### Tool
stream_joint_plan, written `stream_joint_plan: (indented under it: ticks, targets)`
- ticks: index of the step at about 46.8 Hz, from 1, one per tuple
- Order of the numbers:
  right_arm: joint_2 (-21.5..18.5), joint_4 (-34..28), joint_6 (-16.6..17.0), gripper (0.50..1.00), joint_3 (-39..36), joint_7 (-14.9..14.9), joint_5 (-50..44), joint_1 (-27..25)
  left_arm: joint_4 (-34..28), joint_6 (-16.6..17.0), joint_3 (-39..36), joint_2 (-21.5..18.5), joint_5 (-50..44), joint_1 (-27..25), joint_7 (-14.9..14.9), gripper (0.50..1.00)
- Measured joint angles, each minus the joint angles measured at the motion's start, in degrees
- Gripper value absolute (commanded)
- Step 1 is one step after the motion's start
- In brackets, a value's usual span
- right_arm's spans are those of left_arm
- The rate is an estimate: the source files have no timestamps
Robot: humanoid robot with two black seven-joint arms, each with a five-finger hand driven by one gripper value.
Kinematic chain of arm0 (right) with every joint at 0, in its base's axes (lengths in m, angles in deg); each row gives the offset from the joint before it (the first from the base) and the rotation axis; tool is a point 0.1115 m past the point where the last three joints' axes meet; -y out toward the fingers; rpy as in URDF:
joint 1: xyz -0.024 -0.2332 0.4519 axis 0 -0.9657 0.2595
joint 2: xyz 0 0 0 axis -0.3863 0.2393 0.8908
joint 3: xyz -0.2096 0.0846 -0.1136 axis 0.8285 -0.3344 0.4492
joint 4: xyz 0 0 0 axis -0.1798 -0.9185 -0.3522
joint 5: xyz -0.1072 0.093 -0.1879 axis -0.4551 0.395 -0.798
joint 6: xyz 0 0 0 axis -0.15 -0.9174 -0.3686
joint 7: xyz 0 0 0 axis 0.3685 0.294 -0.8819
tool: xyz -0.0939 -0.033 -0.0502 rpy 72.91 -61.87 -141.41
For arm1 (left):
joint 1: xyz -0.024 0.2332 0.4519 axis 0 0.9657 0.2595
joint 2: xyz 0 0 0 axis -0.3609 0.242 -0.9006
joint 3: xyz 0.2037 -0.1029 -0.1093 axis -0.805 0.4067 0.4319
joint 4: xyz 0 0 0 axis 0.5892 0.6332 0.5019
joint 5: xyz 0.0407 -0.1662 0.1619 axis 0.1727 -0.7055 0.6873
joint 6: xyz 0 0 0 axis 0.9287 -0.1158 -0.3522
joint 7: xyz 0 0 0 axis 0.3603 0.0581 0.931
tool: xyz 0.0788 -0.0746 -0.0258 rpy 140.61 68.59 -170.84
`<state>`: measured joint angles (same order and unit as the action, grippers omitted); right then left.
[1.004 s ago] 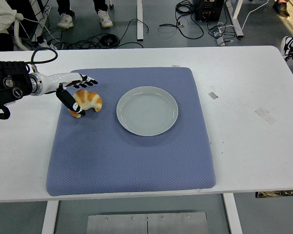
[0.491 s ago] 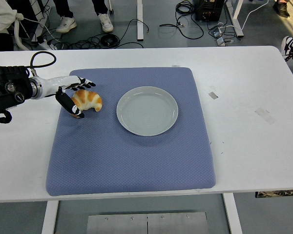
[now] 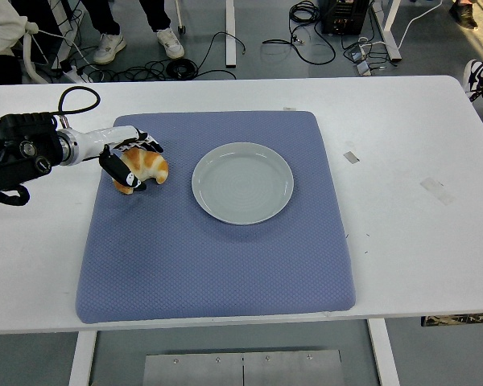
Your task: Place the bread on the plate
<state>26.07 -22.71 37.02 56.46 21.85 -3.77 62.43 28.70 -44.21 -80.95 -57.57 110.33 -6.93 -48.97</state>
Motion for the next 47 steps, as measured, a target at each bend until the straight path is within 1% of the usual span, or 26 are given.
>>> stream_joint_plan:
  ticks: [6, 10, 12, 13, 24, 28, 29, 31, 36, 41, 47]
  targets:
    - [0.0, 0.0, 0.0, 1.000, 0.0, 0.0, 0.0, 0.0, 1.1, 0.7, -0.1, 0.8, 0.0, 0.3, 0.2, 0.689]
    - [0.0, 0.0, 0.0, 1.000, 0.0, 0.0, 0.0, 0.0, 1.4, 0.8, -0.2, 1.0, 0.0, 0.4, 0.4, 0.646]
    - [0.0, 0.0, 0.0, 1.000, 0.0, 0.0, 0.0, 0.0, 1.4, 0.8, -0.1, 1.0, 0.0, 0.4, 0.4, 0.597]
    - [0.0, 0.0, 0.0, 1.000, 0.0, 0.0, 0.0, 0.0, 1.5, 0.8, 0.0, 1.0, 0.0, 0.3, 0.4, 0.584]
    - [0.0, 0.0, 0.0, 1.000, 0.0, 0.0, 0.0, 0.0, 2.8, 0.8, 0.4, 1.0, -0.1, -1.5, 0.3, 0.583]
    - [0.0, 0.0, 0.0, 1.000, 0.0, 0.0, 0.0, -0.1, 3.0, 0.8, 0.4, 0.9, -0.1, -2.2, -0.1, 0.572]
    - [0.0, 0.0, 0.0, 1.000, 0.0, 0.0, 0.0, -0.1, 3.0, 0.8, 0.3, 0.9, -0.1, -2.2, -0.2, 0.560]
    - [0.0, 0.0, 0.0, 1.000, 0.0, 0.0, 0.0, 0.0, 3.1, 0.8, 0.3, 0.9, -0.1, -2.3, -0.2, 0.500]
    - [0.0, 0.0, 0.0, 1.000, 0.0, 0.0, 0.0, 0.0, 3.1, 0.8, 0.5, 1.3, -0.3, -2.6, 0.1, 0.500]
    - [0.0, 0.0, 0.0, 1.000, 0.0, 0.0, 0.0, 0.0, 2.9, 1.0, 1.6, 3.4, -0.8, -3.2, 0.4, 0.500]
    - [0.0, 0.0, 0.0, 1.000, 0.0, 0.0, 0.0, 0.0, 2.1, 0.9, 2.5, 4.2, -0.8, -3.7, 0.4, 0.500]
